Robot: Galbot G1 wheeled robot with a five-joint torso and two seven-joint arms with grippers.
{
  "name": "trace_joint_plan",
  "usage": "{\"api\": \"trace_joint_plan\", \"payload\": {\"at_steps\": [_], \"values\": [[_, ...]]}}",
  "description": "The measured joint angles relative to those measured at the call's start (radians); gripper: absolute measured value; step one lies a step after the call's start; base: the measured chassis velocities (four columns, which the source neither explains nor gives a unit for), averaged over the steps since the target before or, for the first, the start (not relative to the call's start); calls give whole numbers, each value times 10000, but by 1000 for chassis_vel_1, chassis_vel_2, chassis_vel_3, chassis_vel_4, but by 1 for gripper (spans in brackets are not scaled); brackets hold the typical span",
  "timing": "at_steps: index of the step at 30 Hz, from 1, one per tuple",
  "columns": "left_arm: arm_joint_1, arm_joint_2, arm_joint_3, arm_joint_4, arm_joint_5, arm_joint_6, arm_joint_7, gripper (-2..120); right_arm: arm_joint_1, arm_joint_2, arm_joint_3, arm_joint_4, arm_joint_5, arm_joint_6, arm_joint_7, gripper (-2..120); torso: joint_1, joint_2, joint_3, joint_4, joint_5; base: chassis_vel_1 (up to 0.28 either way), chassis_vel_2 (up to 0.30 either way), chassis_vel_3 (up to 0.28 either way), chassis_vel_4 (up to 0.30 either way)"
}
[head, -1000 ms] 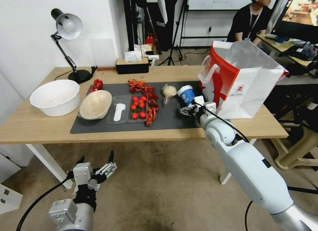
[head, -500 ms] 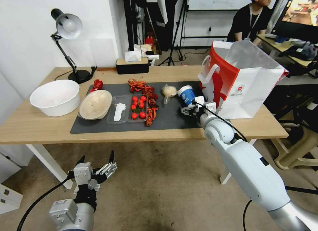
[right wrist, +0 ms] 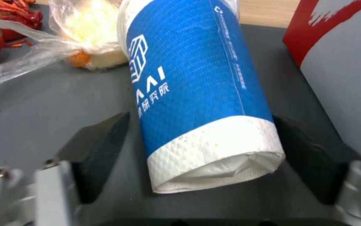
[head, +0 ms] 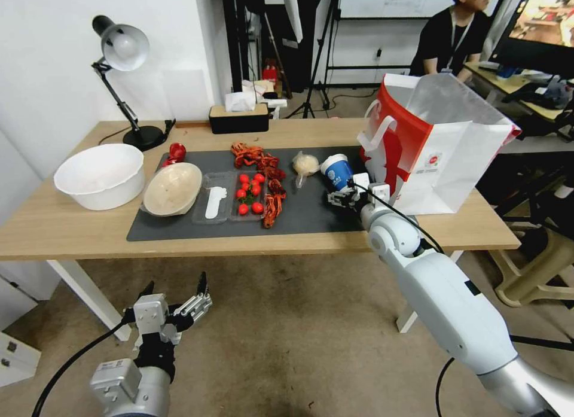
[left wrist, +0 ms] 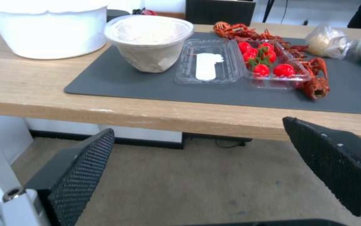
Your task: Pick up the trash from the table and place it into the takeout bag.
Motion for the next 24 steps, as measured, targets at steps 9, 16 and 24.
{"api": "trace_joint_plan", "payload": {"at_steps": [9, 16, 24], "values": [[-2, -1, 26, 15, 8, -3, -4, 100, -37, -7, 2, -27, 13, 123, 8, 51, 0, 3, -1, 0, 0, 0, 0, 0, 0], [-5, -1, 44, 22, 15, -8, -6, 100, -151, 4, 45, 154, 9, 217, 54, 26, 0, 3, 0, 0, 0, 0, 0, 0, 0], [-13, -1, 75, 33, 27, -11, -6, 100, -776, -221, 400, 1355, -419, 447, 163, 8, 0, 2, 0, 0, 2, 0, 0, 0, 0]]}}
